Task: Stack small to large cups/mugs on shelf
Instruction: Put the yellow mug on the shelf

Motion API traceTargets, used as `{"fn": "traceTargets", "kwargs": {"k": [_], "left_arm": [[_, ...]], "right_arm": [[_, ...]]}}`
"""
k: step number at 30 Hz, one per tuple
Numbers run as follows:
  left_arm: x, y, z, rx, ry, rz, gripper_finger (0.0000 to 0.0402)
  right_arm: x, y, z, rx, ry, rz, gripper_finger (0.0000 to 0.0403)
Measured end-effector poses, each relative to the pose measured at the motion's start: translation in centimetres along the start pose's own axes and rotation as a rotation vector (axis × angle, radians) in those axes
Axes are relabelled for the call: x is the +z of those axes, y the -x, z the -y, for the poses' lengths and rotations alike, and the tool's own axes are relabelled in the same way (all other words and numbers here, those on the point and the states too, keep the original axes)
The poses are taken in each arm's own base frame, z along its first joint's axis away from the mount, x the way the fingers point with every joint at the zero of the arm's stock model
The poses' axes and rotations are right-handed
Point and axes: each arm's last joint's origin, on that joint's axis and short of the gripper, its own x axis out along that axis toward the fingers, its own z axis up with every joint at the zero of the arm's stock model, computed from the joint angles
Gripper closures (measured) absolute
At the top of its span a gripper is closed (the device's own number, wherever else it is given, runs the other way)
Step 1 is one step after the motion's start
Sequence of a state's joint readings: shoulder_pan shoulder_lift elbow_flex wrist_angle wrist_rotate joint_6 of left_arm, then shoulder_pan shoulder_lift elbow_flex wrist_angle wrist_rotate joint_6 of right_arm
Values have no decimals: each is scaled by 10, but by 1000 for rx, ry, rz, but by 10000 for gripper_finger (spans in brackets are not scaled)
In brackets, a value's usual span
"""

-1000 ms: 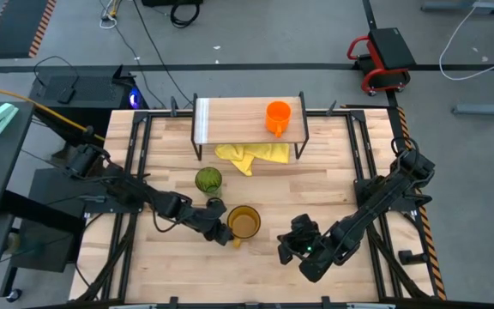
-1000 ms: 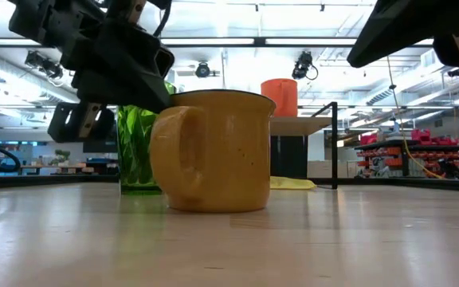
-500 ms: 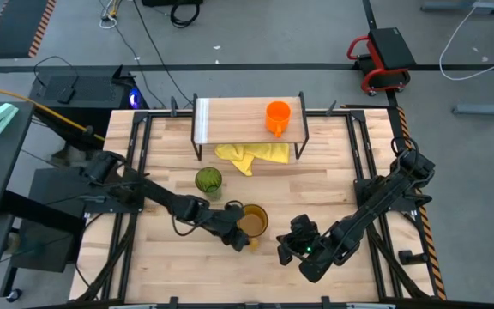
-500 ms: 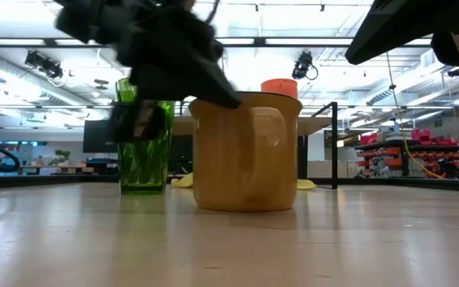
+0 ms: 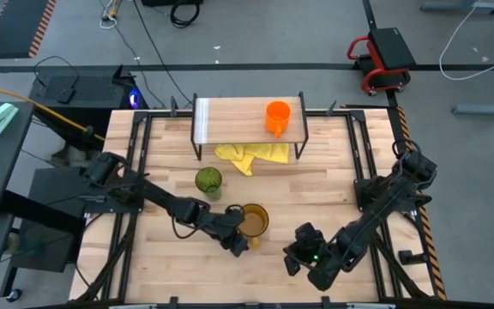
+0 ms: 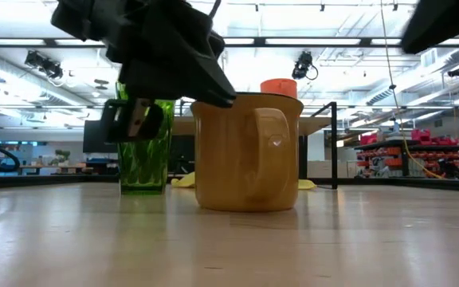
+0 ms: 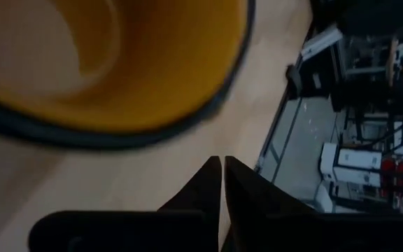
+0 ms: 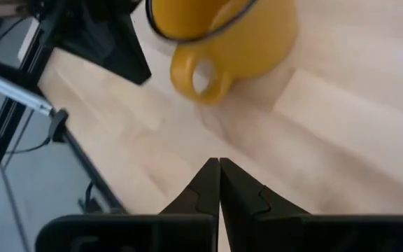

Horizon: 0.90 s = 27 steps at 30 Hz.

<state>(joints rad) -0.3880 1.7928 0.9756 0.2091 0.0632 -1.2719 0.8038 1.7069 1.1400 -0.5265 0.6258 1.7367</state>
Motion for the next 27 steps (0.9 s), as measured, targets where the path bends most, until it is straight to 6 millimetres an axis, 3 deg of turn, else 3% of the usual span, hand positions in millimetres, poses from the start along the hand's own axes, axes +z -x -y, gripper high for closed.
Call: {"fn": "traceTargets", "kwargs": {"k": [12, 20, 27], "left_arm": [[-21, 1, 8, -27, -28, -58, 384], [-21, 10, 15, -43, -45, -45, 381], [-32, 32, 17, 81, -86, -70, 392]], "right_arm": [[-38, 28, 7, 54, -121, -76, 375], [-40, 31, 4, 109, -157, -52, 373], [-36, 27, -2, 136, -109, -46, 378]]}}
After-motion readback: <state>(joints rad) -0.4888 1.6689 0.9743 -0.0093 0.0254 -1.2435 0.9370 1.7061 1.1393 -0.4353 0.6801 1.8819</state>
